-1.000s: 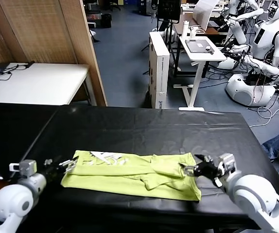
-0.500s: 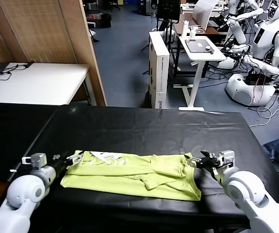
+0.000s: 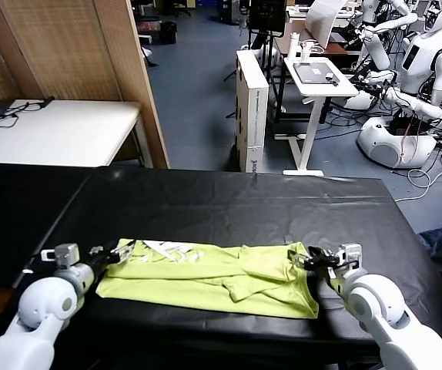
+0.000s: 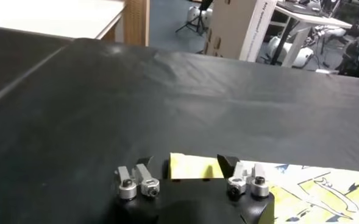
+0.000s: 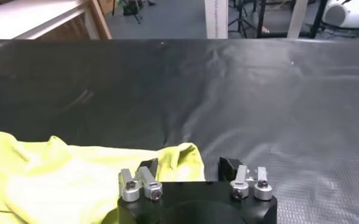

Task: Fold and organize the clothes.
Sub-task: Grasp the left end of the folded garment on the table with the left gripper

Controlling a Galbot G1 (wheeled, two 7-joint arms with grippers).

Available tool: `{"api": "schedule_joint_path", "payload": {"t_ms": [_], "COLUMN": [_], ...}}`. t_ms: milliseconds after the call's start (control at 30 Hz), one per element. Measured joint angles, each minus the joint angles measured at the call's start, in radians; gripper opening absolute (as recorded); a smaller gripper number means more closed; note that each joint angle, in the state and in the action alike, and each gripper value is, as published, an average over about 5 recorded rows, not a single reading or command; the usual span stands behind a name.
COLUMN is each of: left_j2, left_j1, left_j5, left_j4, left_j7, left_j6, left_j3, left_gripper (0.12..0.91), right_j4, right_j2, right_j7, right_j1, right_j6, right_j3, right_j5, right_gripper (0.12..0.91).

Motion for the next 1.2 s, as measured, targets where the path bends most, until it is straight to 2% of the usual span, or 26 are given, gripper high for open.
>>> {"api": "schedule_joint_path", "payload": {"t_ms": [100,167,267,300,467,633,700,800,933,1033,1100,1200], "left_j2": [0.000,0.000,0.000,0.002,0.008,0.006,0.003,0.004,0.021,0.048,0.072,0.116], "left_j1": [0.002,0.003,0.005,0.005,0.006,0.004,0.002,-0.002,0.002,0.014,0.026,0.052], "left_j5": [0.012,0.024,0.036,0.036,0.031,0.030,0.035,0.043,0.013,-0.045,-0.094,-0.186], "left_j4": [0.003,0.008,0.016,0.019,0.024,0.022,0.020,0.017,0.008,-0.003,-0.009,-0.012], "left_j7": [0.000,0.002,0.005,0.006,0.007,0.008,0.009,0.012,0.006,-0.004,0.013,0.067], "left_j6": [-0.003,-0.007,-0.012,-0.013,-0.017,-0.021,-0.026,-0.035,-0.028,-0.012,0.000,0.039], "left_j3": [-0.003,-0.007,-0.017,-0.021,-0.033,-0.035,-0.037,-0.043,-0.058,-0.075,-0.090,-0.120], "left_gripper": [0.234,0.163,0.147,0.146,0.146,0.146,0.156,0.259,0.502,0.691,0.807,0.891], "right_j4": [-0.001,-0.002,-0.007,-0.009,-0.030,-0.039,-0.037,-0.027,-0.003,0.022,0.042,0.077], "right_j2": [0.001,0.003,0.010,0.013,0.030,0.038,0.036,0.027,0.006,-0.015,-0.032,-0.061], "right_j7": [-0.001,0.003,0.015,0.020,0.031,0.005,-0.018,-0.055,-0.097,-0.106,-0.108,-0.122], "right_j1": [-0.003,-0.004,-0.002,-0.001,0.010,0.015,0.012,0.004,-0.015,-0.035,-0.052,-0.090], "right_j6": [0.008,0.021,0.050,0.060,0.085,0.087,0.095,0.127,0.197,0.257,0.303,0.369], "right_j3": [0.001,0.001,0.001,0.002,-0.003,-0.006,-0.003,0.007,0.026,0.040,0.051,0.080], "right_j5": [-0.003,-0.006,-0.007,-0.007,-0.005,0.004,0.004,-0.001,-0.009,-0.008,-0.004,0.006], "right_gripper": [0.427,0.295,0.163,0.143,0.140,0.141,0.168,0.302,0.549,0.736,0.838,0.898]}}
